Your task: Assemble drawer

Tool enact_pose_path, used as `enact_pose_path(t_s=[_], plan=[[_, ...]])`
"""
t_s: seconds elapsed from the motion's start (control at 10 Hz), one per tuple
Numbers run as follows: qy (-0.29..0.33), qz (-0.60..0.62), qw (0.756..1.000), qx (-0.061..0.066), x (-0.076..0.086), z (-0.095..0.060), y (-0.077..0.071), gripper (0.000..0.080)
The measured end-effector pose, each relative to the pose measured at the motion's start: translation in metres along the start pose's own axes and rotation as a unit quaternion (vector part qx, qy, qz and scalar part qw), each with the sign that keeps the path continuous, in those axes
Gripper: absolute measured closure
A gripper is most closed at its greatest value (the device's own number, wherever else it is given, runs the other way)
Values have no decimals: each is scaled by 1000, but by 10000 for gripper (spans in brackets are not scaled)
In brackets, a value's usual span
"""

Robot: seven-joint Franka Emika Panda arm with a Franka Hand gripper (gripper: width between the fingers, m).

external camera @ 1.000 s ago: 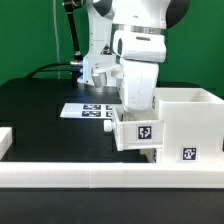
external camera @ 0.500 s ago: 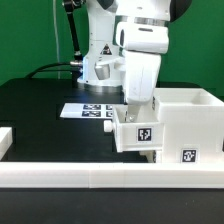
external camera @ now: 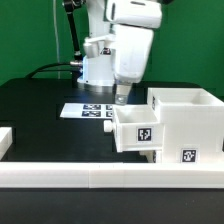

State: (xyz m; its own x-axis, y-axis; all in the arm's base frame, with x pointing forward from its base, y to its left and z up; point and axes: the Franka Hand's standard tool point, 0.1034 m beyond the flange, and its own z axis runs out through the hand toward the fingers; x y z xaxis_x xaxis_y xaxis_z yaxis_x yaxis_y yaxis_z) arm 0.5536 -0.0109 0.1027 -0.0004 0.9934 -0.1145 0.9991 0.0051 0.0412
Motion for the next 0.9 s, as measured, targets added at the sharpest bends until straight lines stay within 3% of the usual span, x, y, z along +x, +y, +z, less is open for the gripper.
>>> enact_pose_path(t_s=[0.3, 0.6, 0.8, 0.9], plan=[[-9, -8, 1000, 19, -36, -1, 5, 150], [-2, -14, 1000, 23, -42, 4, 3, 150], [21, -37, 999, 32, -53, 25, 5, 150], [49, -34, 998, 30, -60, 27, 11, 150]])
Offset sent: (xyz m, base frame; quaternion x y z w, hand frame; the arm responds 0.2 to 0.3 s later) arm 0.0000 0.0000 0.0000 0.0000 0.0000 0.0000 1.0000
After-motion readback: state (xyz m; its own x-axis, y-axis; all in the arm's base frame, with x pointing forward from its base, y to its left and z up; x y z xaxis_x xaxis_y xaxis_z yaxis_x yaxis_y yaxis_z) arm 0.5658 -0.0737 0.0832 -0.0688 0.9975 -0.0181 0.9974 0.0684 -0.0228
